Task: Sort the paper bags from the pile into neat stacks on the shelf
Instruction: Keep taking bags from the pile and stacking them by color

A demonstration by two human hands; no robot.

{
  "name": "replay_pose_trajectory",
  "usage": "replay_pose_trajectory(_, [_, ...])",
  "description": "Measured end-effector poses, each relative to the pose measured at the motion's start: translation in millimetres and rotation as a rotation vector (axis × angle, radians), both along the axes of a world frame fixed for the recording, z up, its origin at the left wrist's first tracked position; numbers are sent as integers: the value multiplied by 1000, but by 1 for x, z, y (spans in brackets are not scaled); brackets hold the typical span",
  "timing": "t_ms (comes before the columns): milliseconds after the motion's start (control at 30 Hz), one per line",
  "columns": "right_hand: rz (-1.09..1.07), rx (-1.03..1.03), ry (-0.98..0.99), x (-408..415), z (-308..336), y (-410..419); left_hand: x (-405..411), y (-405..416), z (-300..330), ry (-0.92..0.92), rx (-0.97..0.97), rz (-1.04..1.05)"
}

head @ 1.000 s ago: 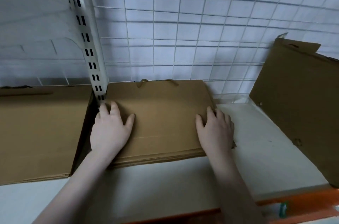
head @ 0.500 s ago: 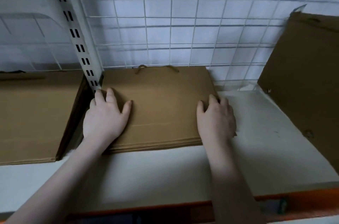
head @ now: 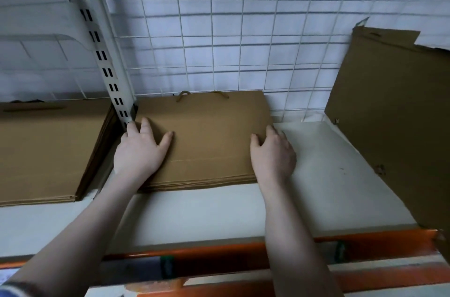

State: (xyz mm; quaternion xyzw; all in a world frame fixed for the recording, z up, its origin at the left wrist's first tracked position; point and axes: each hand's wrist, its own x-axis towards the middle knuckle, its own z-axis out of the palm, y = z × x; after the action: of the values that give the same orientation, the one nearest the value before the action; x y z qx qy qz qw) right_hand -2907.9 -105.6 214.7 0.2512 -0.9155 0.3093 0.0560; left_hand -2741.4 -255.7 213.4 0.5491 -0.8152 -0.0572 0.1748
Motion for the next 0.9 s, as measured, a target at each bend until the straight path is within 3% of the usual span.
replay_pose_trajectory(633, [55, -66, -40, 1, -4, -3, 9, -2, 0, 13, -4, 40])
replay_pose_trajectory(900, [26, -186, -64, -2, -5, 1, 7, -6, 0, 17, 3, 29])
